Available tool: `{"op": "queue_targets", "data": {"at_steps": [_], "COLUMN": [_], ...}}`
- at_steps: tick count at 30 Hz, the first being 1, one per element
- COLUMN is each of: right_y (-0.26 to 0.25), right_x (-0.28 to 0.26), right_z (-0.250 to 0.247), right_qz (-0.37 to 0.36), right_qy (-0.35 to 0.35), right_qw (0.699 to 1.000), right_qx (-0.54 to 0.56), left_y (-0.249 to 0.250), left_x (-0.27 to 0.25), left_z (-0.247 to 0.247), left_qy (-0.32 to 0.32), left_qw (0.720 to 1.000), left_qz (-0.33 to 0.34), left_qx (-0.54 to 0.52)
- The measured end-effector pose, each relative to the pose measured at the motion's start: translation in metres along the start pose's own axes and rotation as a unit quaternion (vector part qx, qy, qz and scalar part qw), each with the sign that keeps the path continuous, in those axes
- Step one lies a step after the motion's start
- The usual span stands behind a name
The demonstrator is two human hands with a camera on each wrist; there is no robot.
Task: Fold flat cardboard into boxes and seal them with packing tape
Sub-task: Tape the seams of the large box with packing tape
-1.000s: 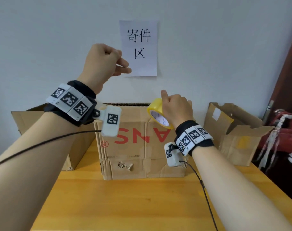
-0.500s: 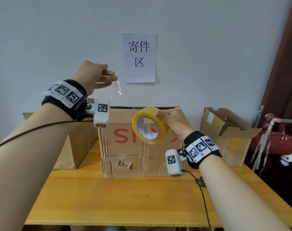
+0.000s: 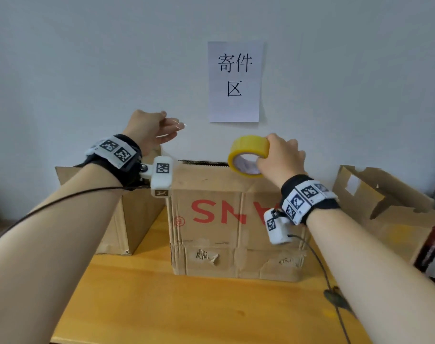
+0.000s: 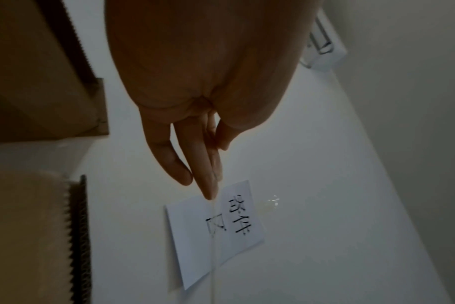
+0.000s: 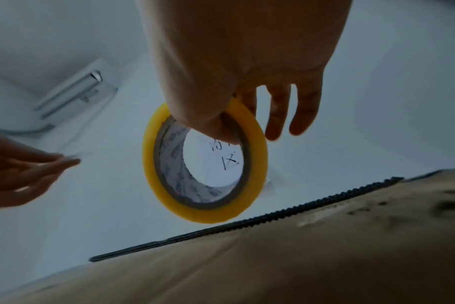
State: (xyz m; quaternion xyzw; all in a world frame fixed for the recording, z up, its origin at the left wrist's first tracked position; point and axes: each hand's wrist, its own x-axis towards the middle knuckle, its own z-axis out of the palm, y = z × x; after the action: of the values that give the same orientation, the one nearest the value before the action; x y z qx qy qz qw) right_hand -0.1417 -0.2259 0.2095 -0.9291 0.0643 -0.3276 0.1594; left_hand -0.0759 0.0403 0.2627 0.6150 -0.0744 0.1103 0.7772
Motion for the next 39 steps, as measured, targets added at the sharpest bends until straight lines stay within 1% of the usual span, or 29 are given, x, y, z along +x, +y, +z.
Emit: {"op": "queue_targets", "data": {"at_steps": [3,7,9,15,18,21,25,27,32,36,39], "right_y": [0.007,0.011,0.010,0.009,0.005,-0.001,-0.007,-0.008,0.000,0.007,0.009], "right_x": [0.041,0.078,0.090,0.114,0.119,0.123,0.126,0.127,0.126,0.124,0.125], "right_z": [0.027,0.040,0.044,0.055,0.048,0.038,0.032,0.035,0.058,0.070,0.070], "right_qz": [0.006,-0.005,-0.005,-0.004,0.013,0.023,0.010,0.008,0.005,0.000,0.024], "right_qy": [-0.012,-0.036,-0.054,-0.072,-0.073,-0.064,-0.044,-0.061,-0.134,-0.162,-0.204], "right_qw": [0.999,0.994,0.991,0.989,0.991,0.994,0.994,0.990,0.975,0.973,0.968], "right_qx": [-0.037,-0.100,-0.125,-0.130,-0.113,-0.080,-0.104,-0.128,-0.178,-0.164,-0.145], "left_y": [-0.025,-0.055,-0.067,-0.085,-0.089,-0.090,-0.090,-0.092,-0.101,-0.108,-0.111], "left_x": [0.033,0.070,0.084,0.106,0.110,0.114,0.117,0.117,0.115,0.113,0.116], "left_z": [0.002,-0.005,-0.008,-0.014,-0.018,-0.018,-0.016,-0.016,-0.015,-0.019,-0.024], "left_qy": [-0.009,-0.040,-0.065,-0.108,-0.115,-0.116,-0.109,-0.104,-0.093,-0.082,-0.064], "left_qw": [0.999,0.992,0.985,0.973,0.969,0.969,0.969,0.968,0.966,0.963,0.961], "left_qz": [-0.037,-0.112,-0.143,-0.196,-0.205,-0.196,-0.191,-0.198,-0.225,-0.257,-0.270], "left_qx": [-0.013,-0.053,-0.064,-0.061,-0.078,-0.097,-0.113,-0.112,-0.087,-0.028,-0.015]}}
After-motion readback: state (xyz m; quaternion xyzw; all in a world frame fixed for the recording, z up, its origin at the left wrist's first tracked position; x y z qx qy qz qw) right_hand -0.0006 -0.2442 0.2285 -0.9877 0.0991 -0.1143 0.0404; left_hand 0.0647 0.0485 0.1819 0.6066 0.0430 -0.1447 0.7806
